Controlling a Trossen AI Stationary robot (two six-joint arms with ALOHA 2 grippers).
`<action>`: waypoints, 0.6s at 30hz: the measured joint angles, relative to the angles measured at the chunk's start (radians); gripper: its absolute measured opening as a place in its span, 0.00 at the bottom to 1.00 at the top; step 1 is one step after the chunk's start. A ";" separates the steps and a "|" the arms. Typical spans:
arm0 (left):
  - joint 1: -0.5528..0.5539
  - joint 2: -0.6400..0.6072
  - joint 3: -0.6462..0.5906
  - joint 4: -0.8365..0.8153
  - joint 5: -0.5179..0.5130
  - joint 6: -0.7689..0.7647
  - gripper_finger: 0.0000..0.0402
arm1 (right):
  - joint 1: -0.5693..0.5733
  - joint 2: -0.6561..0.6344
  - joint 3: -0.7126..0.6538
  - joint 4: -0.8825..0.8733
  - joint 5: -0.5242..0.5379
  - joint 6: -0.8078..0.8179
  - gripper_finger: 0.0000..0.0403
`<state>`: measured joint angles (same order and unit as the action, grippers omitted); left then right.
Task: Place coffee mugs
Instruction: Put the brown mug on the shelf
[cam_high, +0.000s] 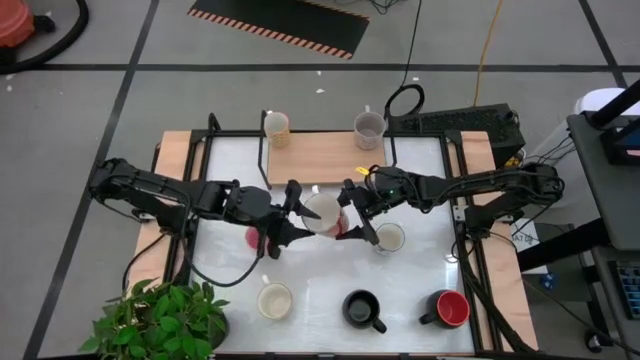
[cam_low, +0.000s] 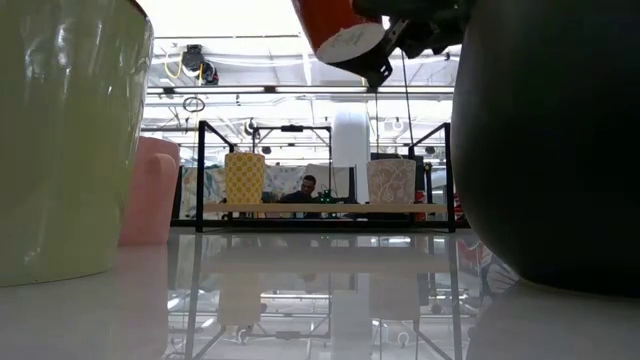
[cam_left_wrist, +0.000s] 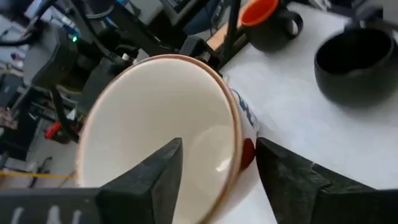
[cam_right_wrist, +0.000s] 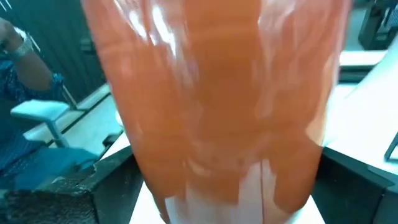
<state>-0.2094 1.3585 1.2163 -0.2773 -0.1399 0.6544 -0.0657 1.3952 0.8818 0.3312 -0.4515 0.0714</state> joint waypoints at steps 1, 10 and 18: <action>-0.002 -0.001 0.000 0.010 0.000 -0.024 0.54 | -0.001 -0.001 0.002 0.006 0.001 0.003 0.91; -0.031 -0.023 -0.001 0.043 -0.034 -0.095 0.69 | -0.012 -0.004 0.002 0.023 -0.002 0.021 0.90; -0.037 -0.025 -0.001 0.123 -0.113 -0.279 0.70 | -0.012 -0.003 0.002 0.024 0.059 0.019 0.90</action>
<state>-0.2459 1.3338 1.2148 -0.1540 -0.2534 0.3754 -0.0782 1.3918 0.8837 0.3557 -0.3920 0.0906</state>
